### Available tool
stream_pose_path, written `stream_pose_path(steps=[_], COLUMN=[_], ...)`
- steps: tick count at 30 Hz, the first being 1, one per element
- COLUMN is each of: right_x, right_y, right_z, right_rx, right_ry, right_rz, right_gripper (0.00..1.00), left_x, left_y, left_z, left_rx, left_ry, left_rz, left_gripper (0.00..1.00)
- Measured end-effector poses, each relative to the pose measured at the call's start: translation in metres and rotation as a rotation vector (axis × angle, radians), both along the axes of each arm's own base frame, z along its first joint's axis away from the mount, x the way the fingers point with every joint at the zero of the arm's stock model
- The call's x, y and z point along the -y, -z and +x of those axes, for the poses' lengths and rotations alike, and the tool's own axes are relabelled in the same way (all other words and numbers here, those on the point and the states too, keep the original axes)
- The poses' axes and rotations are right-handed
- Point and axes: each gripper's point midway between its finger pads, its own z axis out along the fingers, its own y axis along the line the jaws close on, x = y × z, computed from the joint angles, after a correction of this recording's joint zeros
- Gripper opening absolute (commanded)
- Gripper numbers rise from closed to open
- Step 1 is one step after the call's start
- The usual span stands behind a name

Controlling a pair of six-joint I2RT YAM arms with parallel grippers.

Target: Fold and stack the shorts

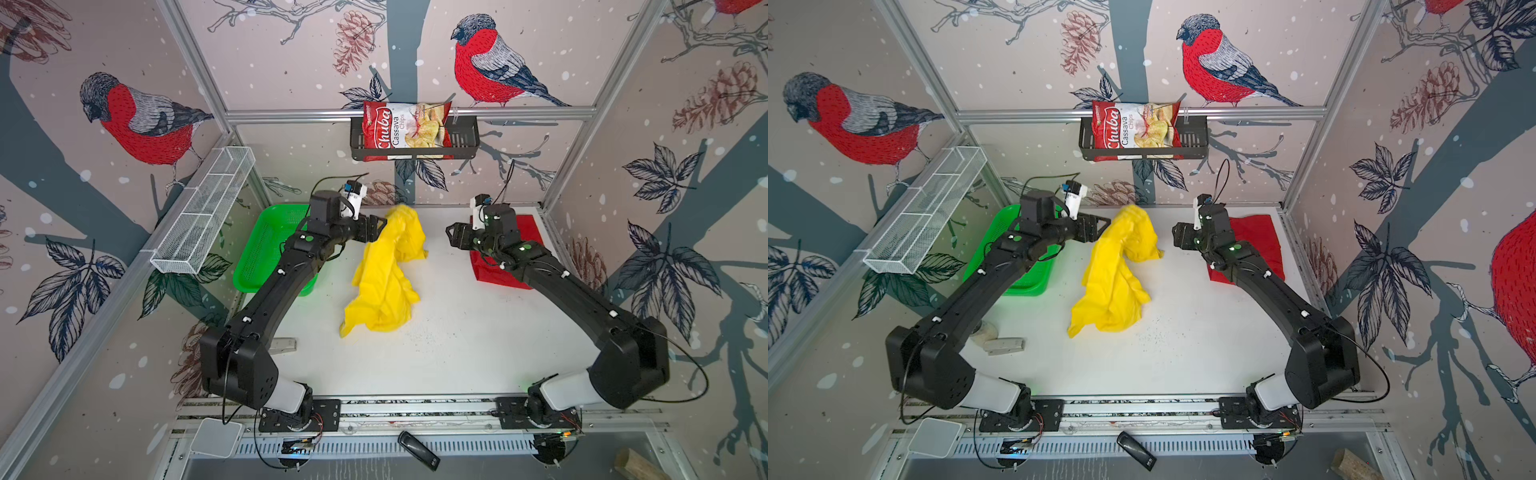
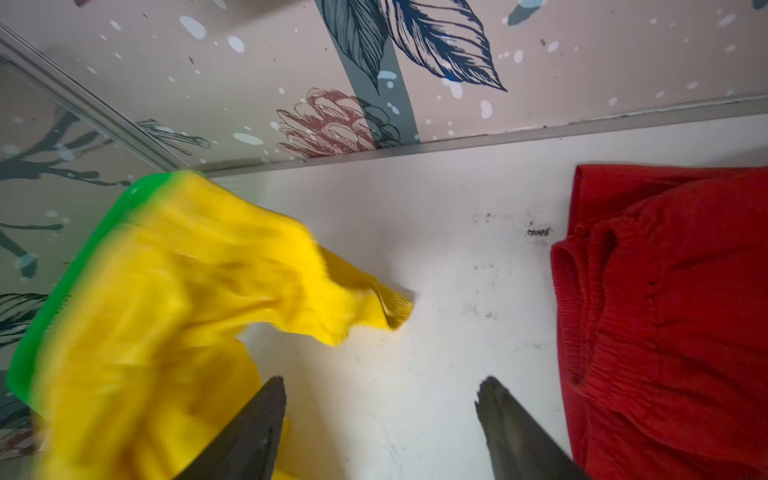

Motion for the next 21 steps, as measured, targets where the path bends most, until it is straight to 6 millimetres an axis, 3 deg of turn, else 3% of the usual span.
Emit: stream_pose_path(steps=[7,11,16,21], right_x=[-0.057,-0.088,-0.095,-0.105], right_y=[0.030,0.051,0.080,0.082], right_z=[-0.022,-0.008,0.028,0.060], right_rx=[-0.090,-0.153,-0.163,-0.099], right_ry=[-0.142,-0.202,-0.228,-0.304], right_rz=[-0.072,-0.084,-0.145,-0.173], right_gripper=[0.79,0.80,0.80,0.80], left_x=[-0.018,-0.015,-0.013,-0.018], left_y=[0.084,0.122,0.140,0.146], left_z=[-0.023,-0.041,-0.037,-0.009], left_rx=[-0.145,-0.222,-0.228,-0.193], left_ry=[-0.089,-0.075,-0.089,-0.117], left_rz=[0.005,-0.033,-0.070,-0.106], left_gripper=[0.78,0.79,0.82,0.87])
